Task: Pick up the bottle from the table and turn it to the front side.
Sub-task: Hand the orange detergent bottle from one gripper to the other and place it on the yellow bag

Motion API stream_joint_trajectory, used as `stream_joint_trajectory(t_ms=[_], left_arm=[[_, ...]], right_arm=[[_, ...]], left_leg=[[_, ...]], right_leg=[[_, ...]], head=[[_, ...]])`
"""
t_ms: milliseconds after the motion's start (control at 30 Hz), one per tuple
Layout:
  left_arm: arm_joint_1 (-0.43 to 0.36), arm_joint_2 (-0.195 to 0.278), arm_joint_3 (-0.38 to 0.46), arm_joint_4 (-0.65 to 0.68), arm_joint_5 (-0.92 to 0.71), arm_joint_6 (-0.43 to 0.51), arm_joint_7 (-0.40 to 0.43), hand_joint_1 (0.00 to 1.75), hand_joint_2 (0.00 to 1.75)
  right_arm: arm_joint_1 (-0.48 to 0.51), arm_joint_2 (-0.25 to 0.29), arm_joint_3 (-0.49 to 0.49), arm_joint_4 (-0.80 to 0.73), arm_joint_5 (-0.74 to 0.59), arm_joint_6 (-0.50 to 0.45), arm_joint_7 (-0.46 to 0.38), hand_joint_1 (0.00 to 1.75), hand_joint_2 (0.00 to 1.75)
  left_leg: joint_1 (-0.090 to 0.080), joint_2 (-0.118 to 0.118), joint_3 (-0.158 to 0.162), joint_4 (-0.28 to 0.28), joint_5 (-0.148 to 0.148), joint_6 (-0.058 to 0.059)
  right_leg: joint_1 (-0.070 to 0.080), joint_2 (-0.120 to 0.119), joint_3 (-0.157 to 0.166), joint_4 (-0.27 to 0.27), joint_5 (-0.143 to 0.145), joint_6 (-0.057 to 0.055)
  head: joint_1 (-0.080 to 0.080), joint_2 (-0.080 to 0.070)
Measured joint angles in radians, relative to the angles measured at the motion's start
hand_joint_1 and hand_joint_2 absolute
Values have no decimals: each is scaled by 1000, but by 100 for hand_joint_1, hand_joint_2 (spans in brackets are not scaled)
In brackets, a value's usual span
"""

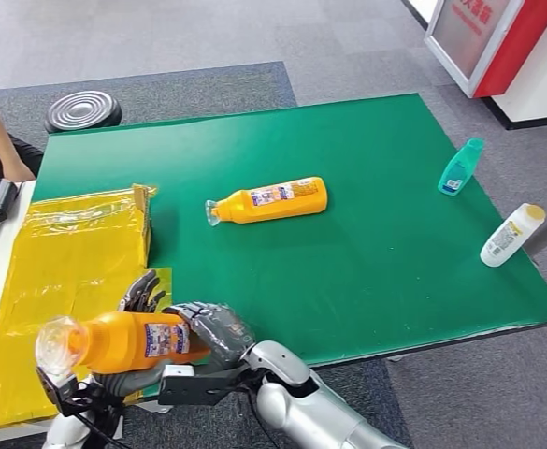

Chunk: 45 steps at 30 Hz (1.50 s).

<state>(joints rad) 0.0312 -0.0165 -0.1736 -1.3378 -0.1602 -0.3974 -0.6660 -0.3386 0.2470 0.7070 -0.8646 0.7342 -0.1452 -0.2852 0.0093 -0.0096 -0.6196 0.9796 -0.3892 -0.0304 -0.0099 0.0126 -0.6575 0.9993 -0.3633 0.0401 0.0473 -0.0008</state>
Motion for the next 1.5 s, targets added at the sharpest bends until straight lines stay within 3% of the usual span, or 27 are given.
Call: stream_joint_trajectory(t_ms=[400, 433, 533, 567, 1000, 1033, 1133, 1167, 1500], left_arm=[[14, 36, -49, -116, 14, 52, 0, 0, 175], [15, 40, -52, -122, 14, 54, 0, 34, 175], [17, 53, -65, -134, 10, 66, 0, 164, 175], [18, 56, -69, -135, 7, 73, 0, 175, 175], [28, 71, -94, -138, -8, 126, 0, 175, 175], [28, 72, -94, -139, -8, 127, 0, 175, 175], [27, 73, -96, -141, -8, 138, 0, 175, 175], [27, 73, -96, -141, -9, 146, 0, 175, 175], [37, 56, -95, -176, -32, 180, 0, 175, 175]], right_arm=[[-18, 13, -29, 64, -14, -5, -14, 175, 175], [-19, 13, -30, 67, -14, -7, -17, 175, 175], [-22, 16, -31, 77, -15, -8, -22, 175, 175], [-23, 17, -32, 79, -15, -7, -22, 175, 175], [-17, 18, -37, 86, -13, -11, -21, 175, 175], [-15, 18, -37, 86, -14, -11, -21, 143, 175], [-12, 18, -37, 86, -14, -14, -21, 12, 175], [-11, 18, -37, 86, -14, -15, -21, 0, 175], [7, 11, -61, 98, -17, -18, 6, 0, 175]], left_leg=[[0, 0, 0, 0, 0, 0], [0, 0, 0, 0, 0, 0], [0, 0, 0, 0, 0, 0], [0, 0, 0, 0, 0, 0], [0, 0, 0, 0, 0, 0], [0, 0, 0, 0, 0, 0], [0, 0, 0, 0, 0, 0], [0, 0, 0, 0, 0, 0], [0, 0, -1, 0, 0, 0]], right_leg=[[0, 0, -1, 0, 0, 0], [0, 0, -1, 0, 0, 0], [0, 0, -1, 0, 0, 0], [0, 0, -1, 0, 0, 0], [0, 0, -1, 0, 0, -1], [0, 0, -1, 0, 0, -1], [0, 0, -1, 0, 0, -1], [0, 0, -1, 0, 0, -1], [0, 0, -1, 0, 1, -1]], head=[[0, 0], [0, 0], [0, 0], [0, 0], [0, 0], [0, 0], [0, 0], [0, 0], [0, 0]])
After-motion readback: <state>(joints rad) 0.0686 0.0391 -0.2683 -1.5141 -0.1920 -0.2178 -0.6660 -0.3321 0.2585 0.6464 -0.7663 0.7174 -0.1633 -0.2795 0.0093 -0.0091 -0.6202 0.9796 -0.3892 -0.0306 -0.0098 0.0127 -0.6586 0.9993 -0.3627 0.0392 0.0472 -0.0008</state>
